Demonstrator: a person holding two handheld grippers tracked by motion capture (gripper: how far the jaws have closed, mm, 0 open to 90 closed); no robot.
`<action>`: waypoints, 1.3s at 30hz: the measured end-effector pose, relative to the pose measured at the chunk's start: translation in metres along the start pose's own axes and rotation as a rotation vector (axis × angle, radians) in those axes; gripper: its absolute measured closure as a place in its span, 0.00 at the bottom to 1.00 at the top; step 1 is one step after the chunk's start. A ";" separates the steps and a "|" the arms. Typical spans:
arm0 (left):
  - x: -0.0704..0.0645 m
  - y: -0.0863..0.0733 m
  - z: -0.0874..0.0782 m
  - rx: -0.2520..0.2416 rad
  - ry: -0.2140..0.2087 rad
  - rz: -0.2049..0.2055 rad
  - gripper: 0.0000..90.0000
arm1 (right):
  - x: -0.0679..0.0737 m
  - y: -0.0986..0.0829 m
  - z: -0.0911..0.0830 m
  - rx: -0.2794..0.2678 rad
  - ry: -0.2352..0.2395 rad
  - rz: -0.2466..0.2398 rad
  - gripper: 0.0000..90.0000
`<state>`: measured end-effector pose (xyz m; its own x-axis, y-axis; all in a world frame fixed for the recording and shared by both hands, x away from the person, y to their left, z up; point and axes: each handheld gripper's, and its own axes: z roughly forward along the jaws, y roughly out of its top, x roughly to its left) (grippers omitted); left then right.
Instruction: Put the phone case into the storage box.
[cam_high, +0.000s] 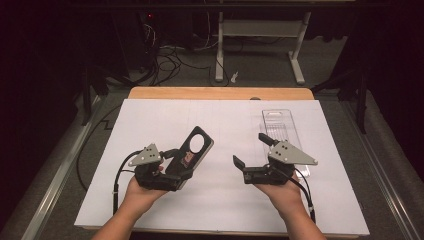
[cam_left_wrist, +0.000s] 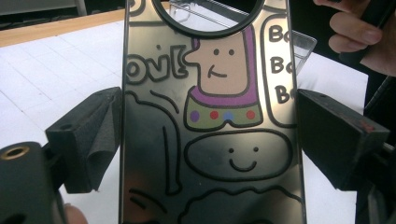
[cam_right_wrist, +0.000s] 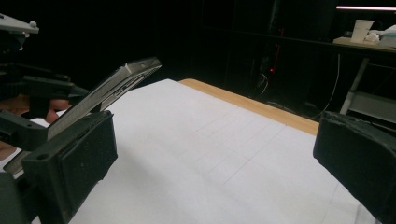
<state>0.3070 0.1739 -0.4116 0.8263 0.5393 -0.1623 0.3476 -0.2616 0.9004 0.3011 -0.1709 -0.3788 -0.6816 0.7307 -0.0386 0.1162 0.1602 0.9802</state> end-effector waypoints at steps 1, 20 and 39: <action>0.000 0.000 0.000 0.000 -0.003 0.005 0.15 | 0.001 -0.002 0.000 0.002 0.005 0.004 0.00; -0.008 -0.003 0.012 0.031 -0.088 0.064 0.15 | 0.007 -0.040 -0.006 0.066 0.105 0.060 0.01; -0.015 -0.004 0.018 0.047 -0.148 0.097 0.15 | 0.013 -0.043 -0.002 0.069 0.287 0.092 0.36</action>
<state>0.3010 0.1529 -0.4202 0.9120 0.3867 -0.1370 0.2811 -0.3458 0.8952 0.2854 -0.1695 -0.4212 -0.8411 0.5282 0.1161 0.2292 0.1538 0.9612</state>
